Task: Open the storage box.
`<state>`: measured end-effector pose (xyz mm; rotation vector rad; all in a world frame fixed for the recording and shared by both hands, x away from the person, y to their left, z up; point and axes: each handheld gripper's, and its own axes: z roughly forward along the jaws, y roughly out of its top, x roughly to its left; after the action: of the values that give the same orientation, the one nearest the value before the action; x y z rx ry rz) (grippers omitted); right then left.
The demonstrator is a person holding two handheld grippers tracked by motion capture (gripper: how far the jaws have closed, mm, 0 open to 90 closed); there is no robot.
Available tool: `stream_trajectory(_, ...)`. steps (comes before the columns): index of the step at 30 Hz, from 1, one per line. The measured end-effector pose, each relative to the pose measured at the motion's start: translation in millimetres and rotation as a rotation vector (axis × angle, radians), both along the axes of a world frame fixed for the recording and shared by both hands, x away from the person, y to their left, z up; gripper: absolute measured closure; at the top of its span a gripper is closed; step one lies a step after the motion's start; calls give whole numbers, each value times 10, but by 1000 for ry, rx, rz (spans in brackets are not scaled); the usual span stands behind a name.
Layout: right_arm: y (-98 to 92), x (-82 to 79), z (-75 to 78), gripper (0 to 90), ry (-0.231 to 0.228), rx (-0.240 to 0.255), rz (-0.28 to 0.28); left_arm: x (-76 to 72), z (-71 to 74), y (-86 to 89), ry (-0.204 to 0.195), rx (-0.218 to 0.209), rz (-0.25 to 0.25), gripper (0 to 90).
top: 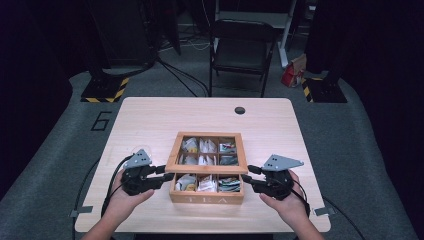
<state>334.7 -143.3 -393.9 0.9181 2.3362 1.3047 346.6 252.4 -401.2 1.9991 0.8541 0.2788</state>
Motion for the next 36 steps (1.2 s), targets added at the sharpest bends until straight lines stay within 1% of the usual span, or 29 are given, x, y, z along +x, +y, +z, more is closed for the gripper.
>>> stream_trajectory(1, -3, 11, 8, 595, -8, 1, 6, 20, -2, 4, 3, -7, 7, 598)
stream_trajectory(4, -8, 27, 36, 595, -6, 16, 0, 71, -4, 14, -3, -7, 21, 571)
stream_trajectory(7, -14, 44, 68, 595, -4, 29, -3, 111, 15, 15, -18, 2, 33, 562)
stream_trajectory(8, -15, 55, 81, 595, -7, 31, -2, 131, 24, 15, -34, 7, 44, 558)
stream_trajectory(9, -16, 60, 98, 596, -4, 33, -4, 145, 33, 17, -33, 6, 49, 538)
stream_trajectory(10, -16, 60, 98, 596, -4, 33, -4, 145, 33, 17, -33, 6, 49, 519)
stream_trajectory(12, -14, 78, 133, 597, -9, 39, -9, 173, 56, 27, -56, 4, 45, 501)
stream_trajectory(14, -19, 89, 155, 596, -7, 38, -7, 186, 64, 29, -64, -6, 39, 503)
stream_trajectory(17, -17, 103, 171, 596, -6, 40, -7, 196, 77, 33, -67, -3, 29, 503)
stream_trajectory(20, -16, 117, 187, 595, -6, 33, -3, 197, 85, 25, -81, -9, 13, 503)
stream_trajectory(22, -14, 122, 202, 596, -6, 32, -3, 193, 109, 14, -88, -3, 6, 502)
stream_trajectory(24, -14, 130, 217, 596, -4, 35, -8, 192, 136, -1, -109, 13, 12, 498)
stream_trajectory(25, -18, 140, 226, 596, -6, 36, -3, 193, 148, -6, -113, 16, 18, 490)
stream_trajectory(30, -24, 184, 285, 596, 2, 54, -9, 239, 202, -2, -119, -5, 21, 486)
stream_trajectory(33, -25, 222, 337, 596, -11, 47, -5, 273, 255, -10, -121, -8, 14, 491)
stream_trajectory(36, -26, 263, 382, 596, -6, 51, -4, 305, 304, -16, -123, -2, 17, 496)
